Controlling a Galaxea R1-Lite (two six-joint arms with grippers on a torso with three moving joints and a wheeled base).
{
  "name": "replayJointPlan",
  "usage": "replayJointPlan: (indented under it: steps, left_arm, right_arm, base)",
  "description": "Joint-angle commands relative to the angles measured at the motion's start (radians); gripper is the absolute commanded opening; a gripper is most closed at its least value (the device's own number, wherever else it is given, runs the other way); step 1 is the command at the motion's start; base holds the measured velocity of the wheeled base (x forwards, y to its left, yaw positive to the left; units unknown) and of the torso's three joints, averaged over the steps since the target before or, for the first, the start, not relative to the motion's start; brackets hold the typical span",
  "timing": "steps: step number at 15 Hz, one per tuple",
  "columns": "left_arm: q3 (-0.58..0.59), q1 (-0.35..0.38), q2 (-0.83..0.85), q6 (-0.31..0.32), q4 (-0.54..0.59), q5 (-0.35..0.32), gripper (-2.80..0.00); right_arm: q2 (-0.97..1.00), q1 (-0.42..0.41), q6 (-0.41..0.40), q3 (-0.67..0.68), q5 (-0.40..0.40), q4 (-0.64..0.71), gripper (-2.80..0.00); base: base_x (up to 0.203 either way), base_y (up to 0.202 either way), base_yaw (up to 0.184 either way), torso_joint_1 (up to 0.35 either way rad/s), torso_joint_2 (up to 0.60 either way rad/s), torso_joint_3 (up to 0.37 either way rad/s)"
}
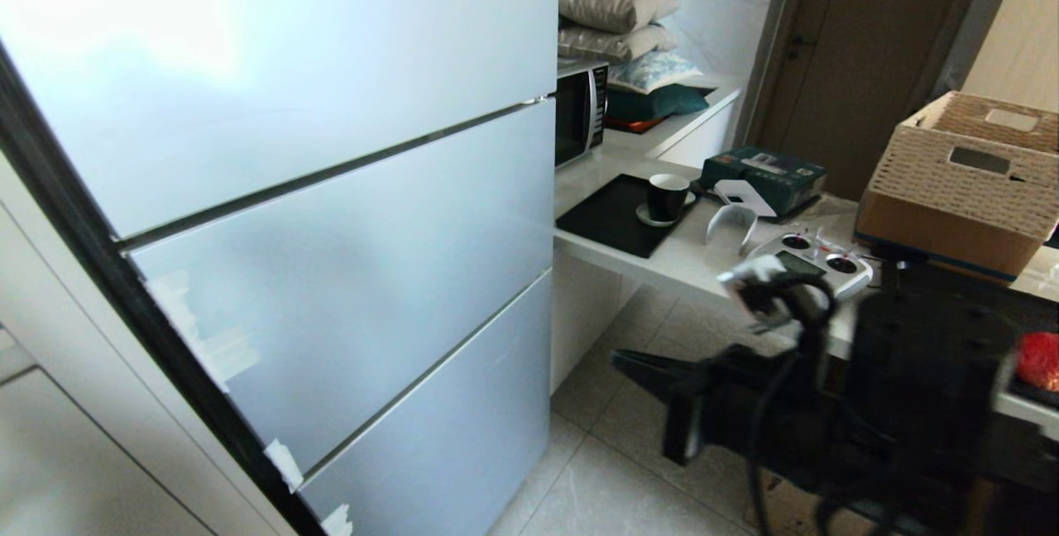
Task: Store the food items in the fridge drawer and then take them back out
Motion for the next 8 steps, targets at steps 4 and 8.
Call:
replayJointPlan:
  steps: [4, 8]
  left_arm:
    - [0.000, 0.001, 0.001, 0.000, 0.000, 0.000, -2.80]
    - [0.000, 0.001, 0.001, -0.002, 0.000, 0.000, -2.80]
  right_arm:
    - [-0.762, -0.413, -0.230, 0.327, -0.092, 0.274, -2.80]
    - [-1.263, -0.634, -0.328, 0.461, -0.047, 0.613, -2.80]
  base:
    - [0.000, 0.000, 0.000, 0.000, 0.00, 0.000]
    - [0.000, 0.000, 0.000, 0.000, 0.00, 0.000]
